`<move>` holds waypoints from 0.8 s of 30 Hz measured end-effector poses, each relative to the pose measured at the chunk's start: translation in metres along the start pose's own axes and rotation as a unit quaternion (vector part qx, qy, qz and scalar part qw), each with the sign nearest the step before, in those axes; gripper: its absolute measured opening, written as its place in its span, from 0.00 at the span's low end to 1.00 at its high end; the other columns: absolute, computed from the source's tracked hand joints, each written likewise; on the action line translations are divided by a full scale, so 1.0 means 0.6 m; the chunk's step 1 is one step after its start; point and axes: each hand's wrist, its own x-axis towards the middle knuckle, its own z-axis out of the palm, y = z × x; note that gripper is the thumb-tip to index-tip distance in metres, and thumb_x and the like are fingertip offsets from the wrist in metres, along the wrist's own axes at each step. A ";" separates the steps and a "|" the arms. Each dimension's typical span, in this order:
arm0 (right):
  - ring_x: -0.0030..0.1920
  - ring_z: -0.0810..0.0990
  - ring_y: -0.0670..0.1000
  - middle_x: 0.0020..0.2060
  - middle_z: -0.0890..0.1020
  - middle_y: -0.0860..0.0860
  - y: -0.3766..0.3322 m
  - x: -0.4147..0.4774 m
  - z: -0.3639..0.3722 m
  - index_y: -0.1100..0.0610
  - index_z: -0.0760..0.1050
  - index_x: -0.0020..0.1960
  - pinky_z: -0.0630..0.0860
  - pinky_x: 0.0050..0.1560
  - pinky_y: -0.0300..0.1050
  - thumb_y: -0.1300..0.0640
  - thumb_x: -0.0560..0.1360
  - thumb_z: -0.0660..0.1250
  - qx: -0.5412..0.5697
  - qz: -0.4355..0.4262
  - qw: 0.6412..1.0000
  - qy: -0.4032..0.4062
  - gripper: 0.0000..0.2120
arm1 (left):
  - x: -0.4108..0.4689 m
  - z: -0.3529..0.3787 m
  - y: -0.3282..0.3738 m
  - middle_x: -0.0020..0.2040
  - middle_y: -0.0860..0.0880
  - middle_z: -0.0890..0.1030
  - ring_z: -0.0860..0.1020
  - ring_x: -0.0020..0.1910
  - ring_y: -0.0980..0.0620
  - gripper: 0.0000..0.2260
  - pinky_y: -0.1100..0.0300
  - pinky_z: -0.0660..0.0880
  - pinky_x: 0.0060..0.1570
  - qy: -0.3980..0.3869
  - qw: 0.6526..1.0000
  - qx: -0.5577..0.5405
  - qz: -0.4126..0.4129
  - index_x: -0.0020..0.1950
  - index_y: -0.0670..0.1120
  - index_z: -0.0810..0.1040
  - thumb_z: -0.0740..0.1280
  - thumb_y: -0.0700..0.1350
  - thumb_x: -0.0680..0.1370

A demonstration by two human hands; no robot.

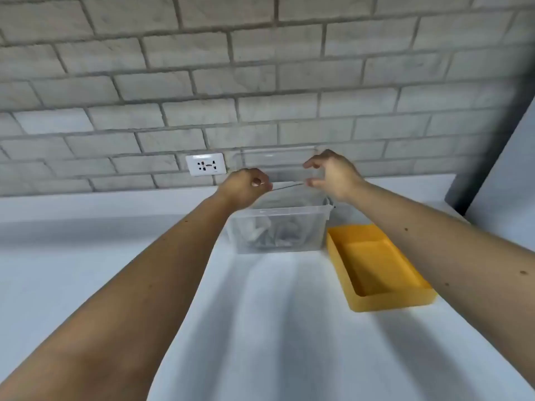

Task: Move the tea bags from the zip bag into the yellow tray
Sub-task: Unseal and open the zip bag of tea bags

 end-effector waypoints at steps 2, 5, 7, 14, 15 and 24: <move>0.63 0.74 0.55 0.64 0.73 0.54 0.015 0.006 0.009 0.52 0.75 0.66 0.71 0.62 0.45 0.50 0.75 0.71 0.010 0.026 0.999 -0.039 0.20 | 0.004 0.014 -0.007 0.63 0.49 0.80 0.77 0.62 0.48 0.19 0.55 0.73 0.63 -0.024 0.998 0.051 -0.035 0.66 0.51 0.77 0.67 0.58 0.78; 0.62 0.77 0.54 0.62 0.78 0.54 0.038 0.011 0.034 0.55 0.78 0.62 0.71 0.62 0.41 0.53 0.74 0.72 0.034 0.035 0.996 -0.073 0.17 | 0.006 0.035 -0.019 0.60 0.50 0.82 0.79 0.60 0.48 0.14 0.53 0.75 0.61 0.000 0.995 0.090 -0.052 0.61 0.52 0.80 0.67 0.56 0.79; 0.57 0.80 0.53 0.56 0.81 0.54 0.047 0.017 0.041 0.56 0.81 0.56 0.75 0.61 0.43 0.56 0.73 0.73 0.079 0.043 0.994 -0.055 0.12 | 0.013 0.041 -0.018 0.56 0.51 0.84 0.80 0.57 0.48 0.11 0.56 0.76 0.55 0.033 0.994 0.088 -0.052 0.56 0.52 0.82 0.67 0.55 0.79; 0.43 0.82 0.51 0.44 0.84 0.53 0.035 0.038 0.016 0.57 0.82 0.44 0.81 0.49 0.50 0.58 0.72 0.73 0.130 0.043 0.990 0.030 0.03 | 0.028 0.017 0.008 0.53 0.54 0.84 0.80 0.53 0.51 0.08 0.56 0.76 0.49 0.122 0.990 0.060 -0.039 0.54 0.53 0.83 0.67 0.52 0.79; 0.44 0.82 0.51 0.42 0.84 0.52 0.031 0.039 0.006 0.56 0.82 0.43 0.81 0.49 0.52 0.58 0.72 0.74 0.140 0.038 0.988 0.050 0.02 | 0.030 0.009 0.014 0.53 0.54 0.84 0.80 0.52 0.51 0.08 0.57 0.75 0.48 0.133 0.989 0.060 -0.037 0.54 0.53 0.83 0.67 0.52 0.80; 0.37 0.80 0.44 0.37 0.81 0.44 -0.071 0.043 -0.132 0.52 0.81 0.40 0.81 0.45 0.47 0.59 0.71 0.72 0.190 -0.076 0.947 0.248 0.03 | 0.009 -0.132 0.106 0.55 0.55 0.84 0.80 0.58 0.52 0.10 0.57 0.74 0.54 0.284 0.957 0.042 0.046 0.56 0.53 0.82 0.65 0.53 0.79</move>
